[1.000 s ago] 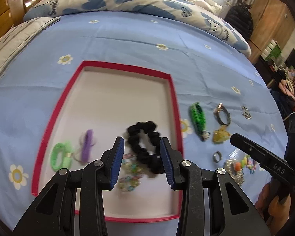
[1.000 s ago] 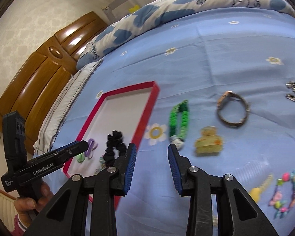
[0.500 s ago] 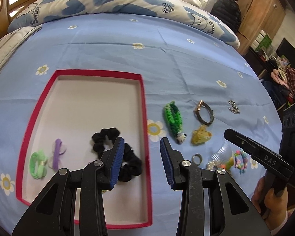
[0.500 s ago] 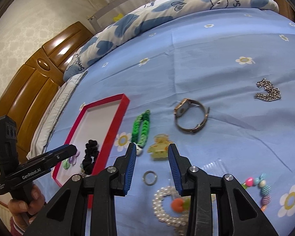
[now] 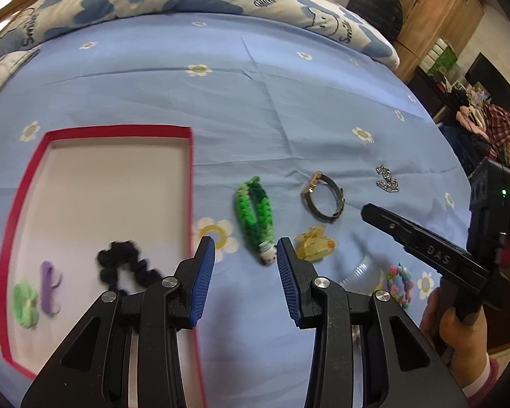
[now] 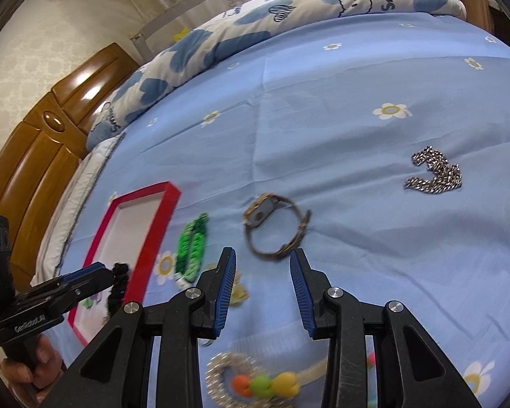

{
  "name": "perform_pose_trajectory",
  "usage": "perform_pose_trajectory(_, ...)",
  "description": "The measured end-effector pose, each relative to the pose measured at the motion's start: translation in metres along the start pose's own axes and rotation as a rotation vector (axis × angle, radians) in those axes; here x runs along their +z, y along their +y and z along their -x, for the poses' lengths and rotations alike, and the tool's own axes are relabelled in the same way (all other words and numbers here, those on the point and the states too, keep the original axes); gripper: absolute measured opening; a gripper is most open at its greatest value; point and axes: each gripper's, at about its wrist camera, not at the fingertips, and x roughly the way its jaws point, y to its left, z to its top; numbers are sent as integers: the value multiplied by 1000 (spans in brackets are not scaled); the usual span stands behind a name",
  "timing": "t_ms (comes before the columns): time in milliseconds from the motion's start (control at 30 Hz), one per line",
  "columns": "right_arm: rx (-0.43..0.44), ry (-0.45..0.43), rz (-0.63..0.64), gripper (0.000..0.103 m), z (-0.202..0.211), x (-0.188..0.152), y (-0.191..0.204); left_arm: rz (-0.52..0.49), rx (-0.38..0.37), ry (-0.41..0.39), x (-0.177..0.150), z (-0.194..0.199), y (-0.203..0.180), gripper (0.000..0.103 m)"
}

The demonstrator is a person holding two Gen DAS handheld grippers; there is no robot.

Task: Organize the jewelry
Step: 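Grasp the green braided bracelet with the left tool while the right grasps the gold watch, then carry the green bracelet and gold watch into the tray and release both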

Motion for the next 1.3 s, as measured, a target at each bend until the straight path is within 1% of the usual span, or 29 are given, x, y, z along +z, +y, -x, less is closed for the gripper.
perform_pose_trajectory(100, -12, 16, -4, 36, -10, 6, -6, -10, 1, 25, 6, -15, -7, 41)
perform_pose_trajectory(267, -21, 48, 4, 36, -28, 11, -10, -8, -6, 84, 13, -42, -14, 41)
perform_pose_trajectory(467, -44, 92, 10, 36, -50, 14, -16, -24, 38, 133, 15, -68, -17, 41)
perform_pose_trajectory(500, -46, 94, 12, 34, -51, 15, -16, -27, 44, 139, 15, -72, -17, 41)
perform_pose_trajectory(567, -57, 94, 20, 32, -53, 15, -17, -31, 55, 154, 14, -81, -17, 40)
perform_pose_trajectory(633, -72, 93, 30, 26, -55, 16, -16, -38, 65, 156, 14, -86, -18, 32)
perform_pose_trajectory(667, -85, 92, 38, 17, -55, 15, -16, -46, 76, 152, 14, -87, -19, 29)
perform_pose_trajectory(700, -92, 93, 42, 10, -56, 15, -17, -48, 75, 151, 14, -87, -19, 25)
perform_pose_trajectory(767, -91, 87, 43, 9, -55, 15, -19, -43, 59, 151, 15, -87, -19, 19)
perform_pose_trajectory(833, -93, 76, 47, 7, -52, 15, -18, -41, 53, 146, 15, -84, -17, 18)
perform_pose_trajectory(1067, -44, 16, 10, 6, -29, 16, -18, -21, 20, 95, 17, -58, -11, 17)
perform_pose_trajectory(1300, -15, -26, 11, 6, -8, 19, -3, -15, 2, 42, 11, -24, -5, 17)
